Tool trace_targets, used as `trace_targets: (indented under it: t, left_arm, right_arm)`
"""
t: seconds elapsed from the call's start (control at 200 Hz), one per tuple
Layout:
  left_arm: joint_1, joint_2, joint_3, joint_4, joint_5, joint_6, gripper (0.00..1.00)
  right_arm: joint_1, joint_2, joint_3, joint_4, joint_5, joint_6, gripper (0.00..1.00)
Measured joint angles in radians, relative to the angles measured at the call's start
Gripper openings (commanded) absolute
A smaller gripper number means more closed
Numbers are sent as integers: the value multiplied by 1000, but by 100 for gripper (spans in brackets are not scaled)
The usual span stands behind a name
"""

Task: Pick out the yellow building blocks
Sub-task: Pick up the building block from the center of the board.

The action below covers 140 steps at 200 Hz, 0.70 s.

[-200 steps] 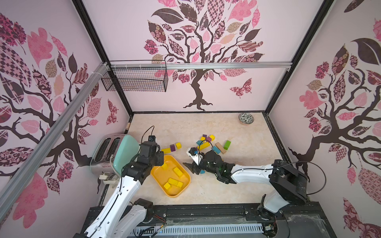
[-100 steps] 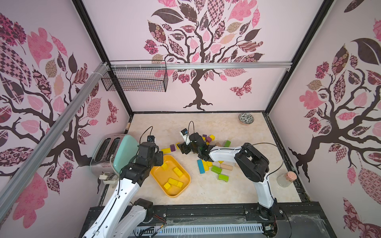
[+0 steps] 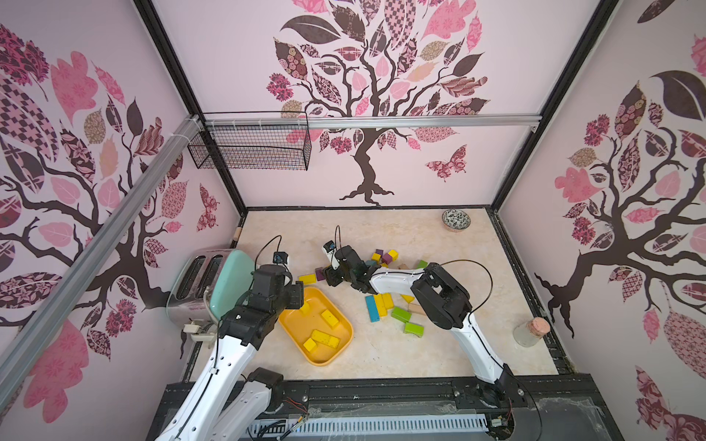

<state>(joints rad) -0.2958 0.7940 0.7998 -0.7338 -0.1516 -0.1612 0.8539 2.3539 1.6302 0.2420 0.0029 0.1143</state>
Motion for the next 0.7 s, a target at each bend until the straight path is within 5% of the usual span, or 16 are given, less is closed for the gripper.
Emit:
trace_targets:
  t: [0.7]
  left_arm:
    - [0, -23, 0, 0, 7, 1, 63]
  right_arm:
    - [-8, -73, -122, 21, 1, 5, 32]
